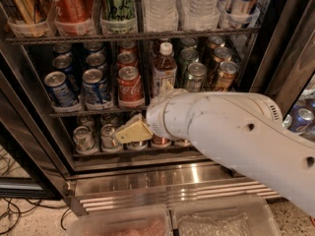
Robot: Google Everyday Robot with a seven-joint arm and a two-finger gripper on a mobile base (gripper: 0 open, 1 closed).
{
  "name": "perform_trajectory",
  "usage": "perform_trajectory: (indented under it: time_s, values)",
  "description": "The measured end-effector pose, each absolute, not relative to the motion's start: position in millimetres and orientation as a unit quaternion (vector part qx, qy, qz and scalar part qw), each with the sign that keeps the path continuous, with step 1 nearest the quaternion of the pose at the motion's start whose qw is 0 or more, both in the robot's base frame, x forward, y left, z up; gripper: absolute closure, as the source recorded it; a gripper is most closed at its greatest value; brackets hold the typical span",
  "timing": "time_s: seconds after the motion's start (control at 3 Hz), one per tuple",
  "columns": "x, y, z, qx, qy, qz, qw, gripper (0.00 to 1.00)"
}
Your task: Pick coke can from middle shelf of fridge
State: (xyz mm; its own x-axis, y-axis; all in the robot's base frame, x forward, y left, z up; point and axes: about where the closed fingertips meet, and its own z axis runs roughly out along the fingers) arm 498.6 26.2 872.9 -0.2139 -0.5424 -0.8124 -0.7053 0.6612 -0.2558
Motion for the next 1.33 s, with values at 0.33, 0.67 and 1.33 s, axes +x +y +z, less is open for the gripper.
perform_trajectory:
  time_s: [0.33, 0.67, 1.33]
  values:
    - [511.1, 30.7, 868.4, -0.405, 0.764, 0.084, 0.496, 0.00]
    - [522.9, 34.7, 866.1, -0.407, 0.754, 0.082, 0.509, 0.00]
    - [538.1, 50.6, 869.4, -0.409, 0.737, 0.088, 0.531, 0.00]
